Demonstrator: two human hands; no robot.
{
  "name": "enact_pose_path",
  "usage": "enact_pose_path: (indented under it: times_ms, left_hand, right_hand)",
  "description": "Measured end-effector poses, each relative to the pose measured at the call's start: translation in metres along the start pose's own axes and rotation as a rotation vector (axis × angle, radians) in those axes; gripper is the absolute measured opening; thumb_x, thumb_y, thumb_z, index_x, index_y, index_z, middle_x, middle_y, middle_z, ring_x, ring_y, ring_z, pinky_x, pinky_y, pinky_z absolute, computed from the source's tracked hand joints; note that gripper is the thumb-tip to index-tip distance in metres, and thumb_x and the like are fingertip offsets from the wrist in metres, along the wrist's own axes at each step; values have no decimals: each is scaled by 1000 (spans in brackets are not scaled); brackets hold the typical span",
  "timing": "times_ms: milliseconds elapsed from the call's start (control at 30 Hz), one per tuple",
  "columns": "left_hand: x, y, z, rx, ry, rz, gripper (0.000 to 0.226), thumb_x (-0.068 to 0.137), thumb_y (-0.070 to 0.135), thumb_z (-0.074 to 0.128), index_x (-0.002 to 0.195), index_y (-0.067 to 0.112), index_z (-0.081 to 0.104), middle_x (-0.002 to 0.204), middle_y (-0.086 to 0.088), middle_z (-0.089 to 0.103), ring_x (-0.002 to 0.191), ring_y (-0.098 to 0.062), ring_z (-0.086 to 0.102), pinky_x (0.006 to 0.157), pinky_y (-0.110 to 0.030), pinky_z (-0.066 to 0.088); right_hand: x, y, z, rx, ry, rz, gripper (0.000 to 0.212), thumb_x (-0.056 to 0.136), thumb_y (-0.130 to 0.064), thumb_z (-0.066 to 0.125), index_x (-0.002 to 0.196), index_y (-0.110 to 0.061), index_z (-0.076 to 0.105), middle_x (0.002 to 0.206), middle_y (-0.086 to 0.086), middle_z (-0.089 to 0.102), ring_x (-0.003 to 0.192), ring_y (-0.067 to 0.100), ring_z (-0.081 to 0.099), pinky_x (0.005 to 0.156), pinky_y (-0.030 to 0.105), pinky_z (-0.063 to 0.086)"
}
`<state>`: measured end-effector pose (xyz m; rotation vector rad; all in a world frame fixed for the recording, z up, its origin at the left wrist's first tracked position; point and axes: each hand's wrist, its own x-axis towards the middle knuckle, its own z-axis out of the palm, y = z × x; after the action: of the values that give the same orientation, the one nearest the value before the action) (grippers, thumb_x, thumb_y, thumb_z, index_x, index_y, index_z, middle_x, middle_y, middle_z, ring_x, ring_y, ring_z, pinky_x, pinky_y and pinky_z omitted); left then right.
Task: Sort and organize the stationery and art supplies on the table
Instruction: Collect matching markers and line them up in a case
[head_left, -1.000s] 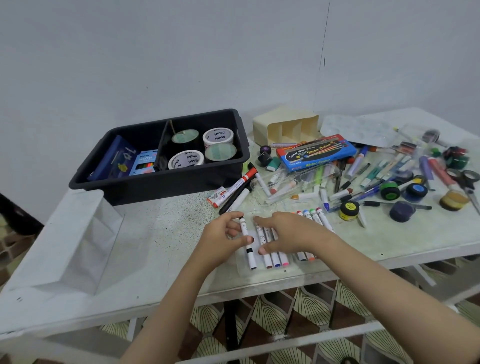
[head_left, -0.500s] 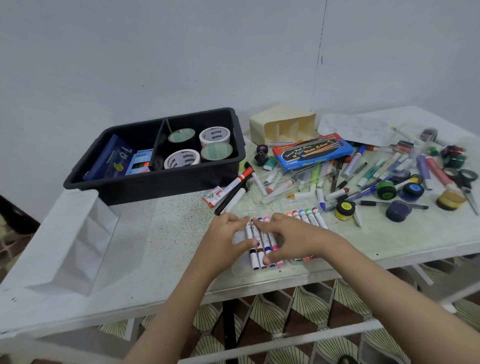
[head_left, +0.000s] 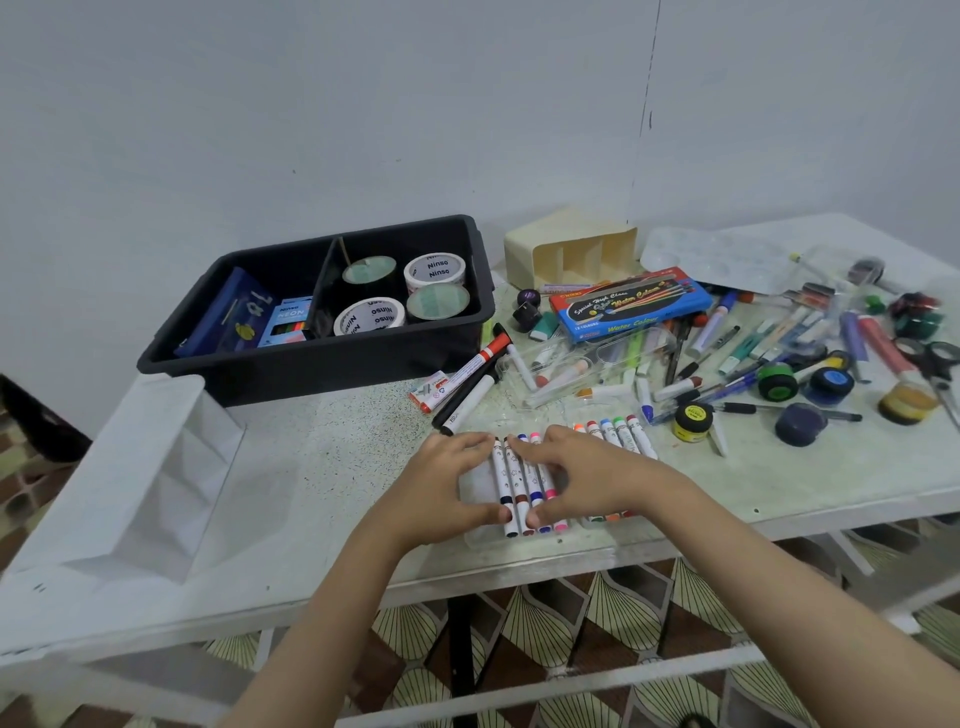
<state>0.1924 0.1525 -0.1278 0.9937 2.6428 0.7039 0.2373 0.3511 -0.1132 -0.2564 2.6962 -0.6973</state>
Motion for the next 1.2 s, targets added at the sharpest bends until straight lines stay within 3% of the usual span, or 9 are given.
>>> enact_pose_path:
  times_ms: [400,600,967,1100,1200]
  left_hand:
    - [4,9,-7,108,-68,-23,85,77,48,70,147,24,28,149,11,29,132,-10,20,109,-29,20]
    - [8,17,-12,260,-130,-54,85,80,52,65,149,25,22,151,9,27,135,-14,21,108,-31,19]
    - [10,23,-13,355,-177,-73,83,82,54,61,149,25,21,150,8,26,134,-16,22,110,-32,20]
    - [7,21,-11,313,-158,-72,83,82,52,62,148,25,21,151,10,25,134,-14,21,109,-31,20]
    - [4,17,-9,256,-130,-83,83,82,51,63,149,26,21,151,11,26,135,-13,19,109,-32,19]
  right_hand:
    - [0,-2,0,-20,1,13,90,78,-47,71,150,-30,20,102,-4,32,100,12,35,93,32,38]
    - [-1,-5,0,-50,-18,17,88,79,-45,70,150,-30,19,103,-3,30,115,21,41,90,30,36]
    - [-1,-5,-1,-95,-12,28,88,80,-47,69,150,-31,18,104,-2,30,113,22,43,90,32,39]
    - [-7,-2,3,-236,132,-14,82,76,-58,65,146,-35,28,117,2,33,116,21,35,96,31,33]
    - [-11,0,4,-278,177,-23,79,77,-62,61,145,-39,28,142,4,25,131,23,22,105,33,21]
